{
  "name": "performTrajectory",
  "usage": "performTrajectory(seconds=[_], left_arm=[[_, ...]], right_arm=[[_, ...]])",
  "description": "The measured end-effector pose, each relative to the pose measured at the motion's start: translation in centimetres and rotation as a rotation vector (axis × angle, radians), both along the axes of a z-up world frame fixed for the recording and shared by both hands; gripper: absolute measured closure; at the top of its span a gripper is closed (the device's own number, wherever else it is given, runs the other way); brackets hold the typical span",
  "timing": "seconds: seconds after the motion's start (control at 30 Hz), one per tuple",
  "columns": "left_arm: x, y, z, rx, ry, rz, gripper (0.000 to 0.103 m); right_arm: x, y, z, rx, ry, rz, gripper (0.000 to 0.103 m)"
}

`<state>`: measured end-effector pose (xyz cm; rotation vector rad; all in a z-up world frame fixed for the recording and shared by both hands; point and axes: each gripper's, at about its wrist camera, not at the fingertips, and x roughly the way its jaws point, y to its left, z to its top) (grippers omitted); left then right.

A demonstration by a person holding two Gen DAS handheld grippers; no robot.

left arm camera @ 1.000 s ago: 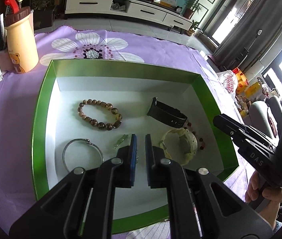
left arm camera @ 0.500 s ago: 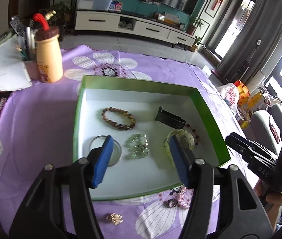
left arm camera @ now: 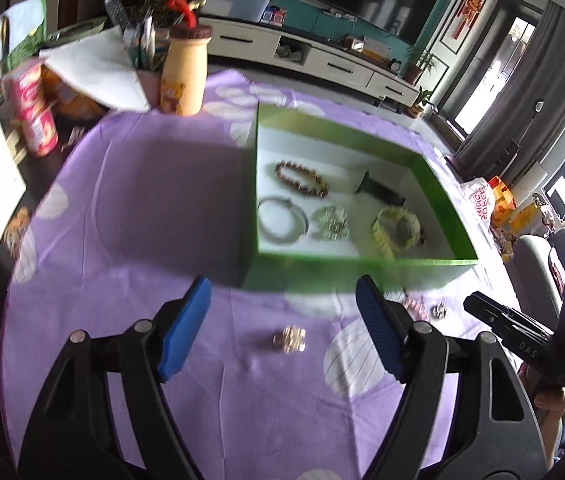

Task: Organize jewelry
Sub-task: 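Grasp the gold flower brooch with the left tool while the right tool grasps the pink bead bracelet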

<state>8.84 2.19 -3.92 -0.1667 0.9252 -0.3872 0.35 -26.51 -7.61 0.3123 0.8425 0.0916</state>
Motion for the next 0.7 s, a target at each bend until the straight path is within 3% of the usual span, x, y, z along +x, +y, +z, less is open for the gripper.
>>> performTrajectory(seconds=[0.2,0.7], left_arm=[[-1.7,0.1,-3.4,0.017,0.090,-0.011,0.027],[-2.7,-0.4,-4.4,0.066,0.058,-0.026,0.027]], right_arm=[[-1.5,0.7,-1.8,0.006,0.054,-0.009,0.074],[-1.8,1.4,-3.7,0.029,0.085,-0.009,0.074]])
